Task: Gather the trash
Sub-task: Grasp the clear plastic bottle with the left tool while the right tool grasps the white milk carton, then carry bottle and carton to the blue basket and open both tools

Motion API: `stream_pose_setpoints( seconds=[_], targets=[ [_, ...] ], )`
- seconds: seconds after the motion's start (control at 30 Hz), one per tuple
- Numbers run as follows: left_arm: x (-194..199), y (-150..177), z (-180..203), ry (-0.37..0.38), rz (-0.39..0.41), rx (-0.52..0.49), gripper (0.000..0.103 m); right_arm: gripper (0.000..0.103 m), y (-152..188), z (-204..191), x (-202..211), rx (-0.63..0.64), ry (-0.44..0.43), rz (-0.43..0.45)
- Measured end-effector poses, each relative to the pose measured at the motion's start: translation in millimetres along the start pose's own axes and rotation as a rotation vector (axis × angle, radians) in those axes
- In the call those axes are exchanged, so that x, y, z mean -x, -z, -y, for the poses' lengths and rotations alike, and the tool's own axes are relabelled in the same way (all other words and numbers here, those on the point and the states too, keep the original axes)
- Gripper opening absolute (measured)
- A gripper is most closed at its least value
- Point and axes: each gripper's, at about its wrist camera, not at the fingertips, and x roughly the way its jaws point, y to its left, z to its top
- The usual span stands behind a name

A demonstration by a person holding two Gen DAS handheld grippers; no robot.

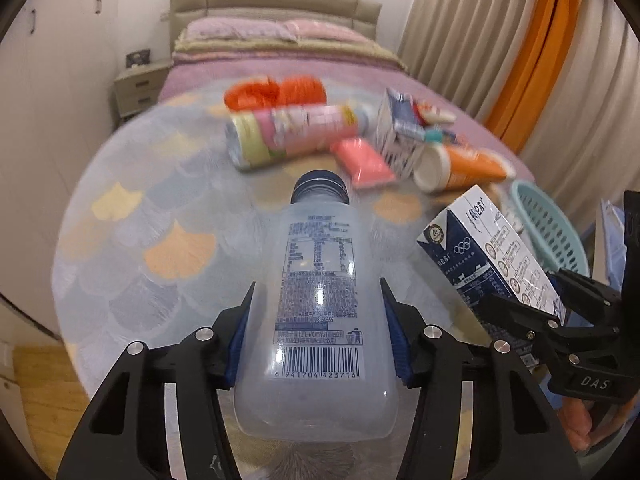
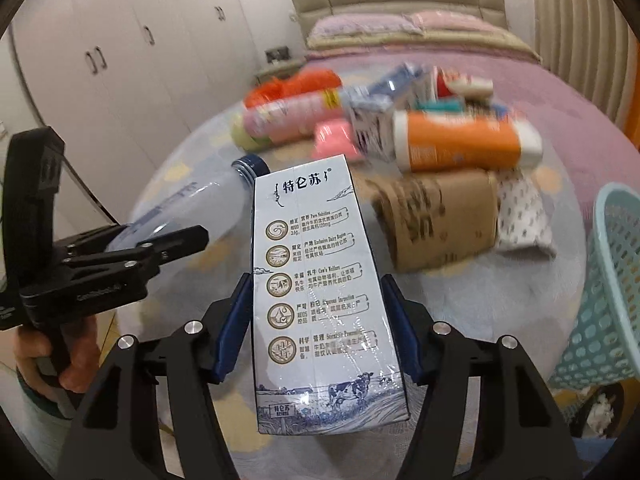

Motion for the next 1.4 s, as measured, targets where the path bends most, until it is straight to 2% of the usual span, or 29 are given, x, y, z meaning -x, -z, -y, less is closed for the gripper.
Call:
stream_pose_setpoints(
  seconds=[0.13,0.3,0.57,0.6,0.7,0.8,0.9,1.1,1.27,1.4],
  targets=[
    [26.2,-12.3,12.3,0.014,0.093,-0.018,0.053,0.059,-9.7,3.5,29.4,0.002,0.016,0.086],
    [47.4,-33.0,45.8,0.082,0.178,-0.066,0.053,0.059,-14.1,33.4,65.4,-0.047,0.115,0.173],
    [29.3,-68.9,137.4,0.229,0.199,-0.178,0.053,0.059,-2.9,115.2,119.4,-0.207,0.336,0.259],
    [22.4,-73.1,151.1,0.263,0.191,-0.181,0.053,0.059,0.5,133.0,127.6,-0.249,0.378,0.264],
    [-0.8,-81.1,189.1,0.353,0.150,-0.199,0.053,0.059,9.3,168.1,142.7,-0.340,0.436,0.279],
    [-38.0,-90.0,229.3,0.460,0.047,-0.206,0.053,0.059,19.2,210.3,150.9,-0.447,0.482,0.280],
    [-68.9,-93.4,256.8,0.524,-0.031,-0.192,0.053,0.059,30.0,245.7,146.5,-0.524,0.518,0.241],
    [-122.5,-84.0,314.5,0.506,-0.101,-0.230,0.053,0.059,50.1,293.5,127.0,-0.620,0.563,0.155],
    [-159.6,-73.7,336.8,0.460,-0.159,-0.247,0.053,0.060,56.3,316.7,108.1,-0.656,0.593,0.091],
    [-174.4,-64.4,343.3,0.442,-0.196,-0.272,0.053,0.060,57.8,327.3,96.6,-0.673,0.610,0.059]
  ],
)
